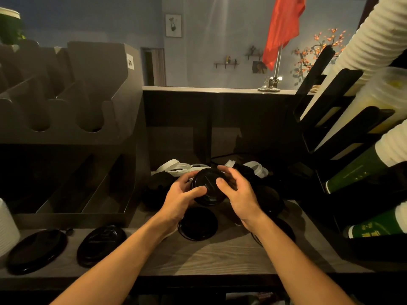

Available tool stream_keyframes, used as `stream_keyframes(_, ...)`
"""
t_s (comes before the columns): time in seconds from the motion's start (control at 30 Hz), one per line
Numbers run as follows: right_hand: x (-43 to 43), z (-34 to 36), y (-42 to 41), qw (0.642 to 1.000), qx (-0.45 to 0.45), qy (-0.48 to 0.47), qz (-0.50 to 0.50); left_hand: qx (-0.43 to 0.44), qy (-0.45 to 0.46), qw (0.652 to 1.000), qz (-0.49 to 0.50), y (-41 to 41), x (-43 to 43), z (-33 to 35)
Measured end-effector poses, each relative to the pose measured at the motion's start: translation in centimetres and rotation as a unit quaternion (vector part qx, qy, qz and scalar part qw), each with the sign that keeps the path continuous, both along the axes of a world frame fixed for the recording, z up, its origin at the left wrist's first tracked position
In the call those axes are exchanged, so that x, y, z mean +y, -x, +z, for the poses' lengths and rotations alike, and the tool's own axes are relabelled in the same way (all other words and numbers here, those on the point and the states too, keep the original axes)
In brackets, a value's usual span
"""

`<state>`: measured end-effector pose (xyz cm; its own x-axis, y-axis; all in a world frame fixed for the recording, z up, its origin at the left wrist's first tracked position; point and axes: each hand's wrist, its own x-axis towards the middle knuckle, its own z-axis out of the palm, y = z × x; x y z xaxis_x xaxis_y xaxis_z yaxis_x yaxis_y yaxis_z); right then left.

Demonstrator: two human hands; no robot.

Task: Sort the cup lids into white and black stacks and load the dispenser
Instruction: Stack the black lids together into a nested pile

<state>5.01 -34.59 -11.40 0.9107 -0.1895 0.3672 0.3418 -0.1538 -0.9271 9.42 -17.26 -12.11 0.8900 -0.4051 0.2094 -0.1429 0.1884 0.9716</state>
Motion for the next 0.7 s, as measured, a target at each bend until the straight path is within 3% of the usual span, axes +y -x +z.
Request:
stream_keyframes(0.13, -0.4, 0.4, 0.1, 1.0, -0.004, 0.021, -0.019, 0.014, 0.012, 1.0, 0.012, 0.2, -0.4, 0.6)
stream_keyframes(0.33, -3.7, 3.9, -1.6, 0.967, -0.069, 0.138, -0.202, 0.006, -0.039, 0.997, 0.073, -0.1, -2.9, 3.4)
stream_keyframes(0.43, -6.4, 6.2, -3.5, 0.921, -0.011, 0.283, -0.265, 0.011, -0.055, 0.995, 0.088, -0.9, -4.1, 3.5)
stream_keyframes(0.53, -8.2, 6.2, -5.0, 0.866, 0.111, 0.45, -0.186, 0.025, -0.046, 0.993, 0.109, -1.8, -4.5, 2.4)
stream_keyframes(0.6, -8.5, 5.0, -5.6, 0.849, 0.177, 0.482, -0.123, 0.027, -0.043, 0.991, 0.121, -2.4, -4.5, 1.8)
stream_keyframes(0.7, -8.4, 3.2, -6.1, 0.823, 0.182, 0.526, -0.109, 0.028, -0.036, 0.989, 0.139, -3.1, -4.4, 1.5)
